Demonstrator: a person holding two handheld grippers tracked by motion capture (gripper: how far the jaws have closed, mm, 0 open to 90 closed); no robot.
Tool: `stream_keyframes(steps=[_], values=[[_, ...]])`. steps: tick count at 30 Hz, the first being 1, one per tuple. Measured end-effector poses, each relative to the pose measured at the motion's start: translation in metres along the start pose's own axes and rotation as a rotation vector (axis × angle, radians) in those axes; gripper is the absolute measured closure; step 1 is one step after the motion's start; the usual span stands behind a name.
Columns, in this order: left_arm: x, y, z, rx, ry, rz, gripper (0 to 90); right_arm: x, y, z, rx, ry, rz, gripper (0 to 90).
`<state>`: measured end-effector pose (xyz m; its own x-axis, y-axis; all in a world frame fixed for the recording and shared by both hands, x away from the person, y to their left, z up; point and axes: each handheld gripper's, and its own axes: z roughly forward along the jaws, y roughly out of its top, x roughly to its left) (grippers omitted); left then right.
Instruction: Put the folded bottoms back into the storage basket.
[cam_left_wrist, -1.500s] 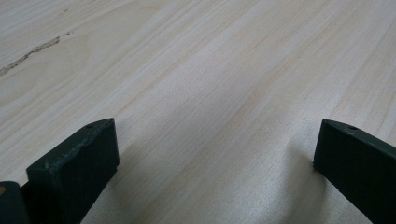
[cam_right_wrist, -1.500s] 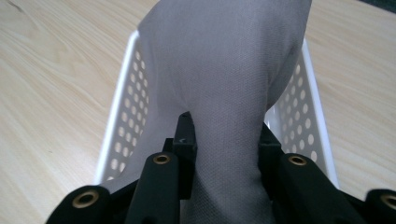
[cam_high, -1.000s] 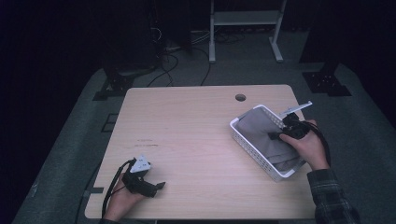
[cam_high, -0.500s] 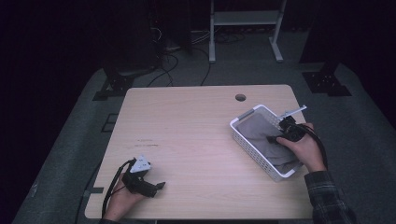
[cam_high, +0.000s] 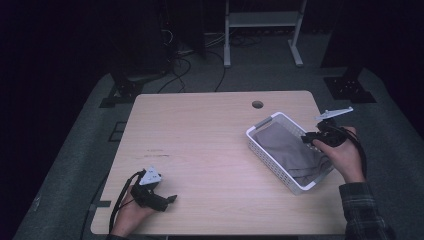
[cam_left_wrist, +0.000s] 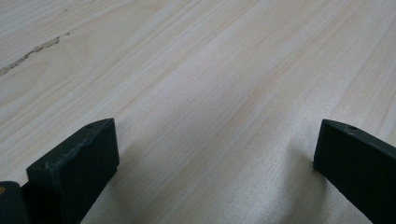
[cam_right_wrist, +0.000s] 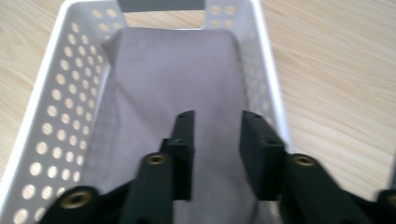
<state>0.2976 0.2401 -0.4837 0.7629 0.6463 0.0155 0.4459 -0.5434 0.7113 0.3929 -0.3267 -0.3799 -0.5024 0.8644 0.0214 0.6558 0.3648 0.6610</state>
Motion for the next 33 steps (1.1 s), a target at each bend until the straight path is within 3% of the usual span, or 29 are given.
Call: stream_keyframes(steps=[5,20,33], values=[[0.0,0.0,0.0,0.0,0.0,0.0,0.0,-0.01,-0.004,-0.007,0.01,-0.022,0.026,89.4],[0.0,0.0,0.0,0.0,0.0,0.0,0.0,-0.036,-0.023,-0.013,0.041,-0.119,0.068,89.5],[0.0,0.0,0.0,0.0,0.0,-0.001,0.0,-0.041,-0.037,-0.007,0.082,-0.101,0.09,89.6]])
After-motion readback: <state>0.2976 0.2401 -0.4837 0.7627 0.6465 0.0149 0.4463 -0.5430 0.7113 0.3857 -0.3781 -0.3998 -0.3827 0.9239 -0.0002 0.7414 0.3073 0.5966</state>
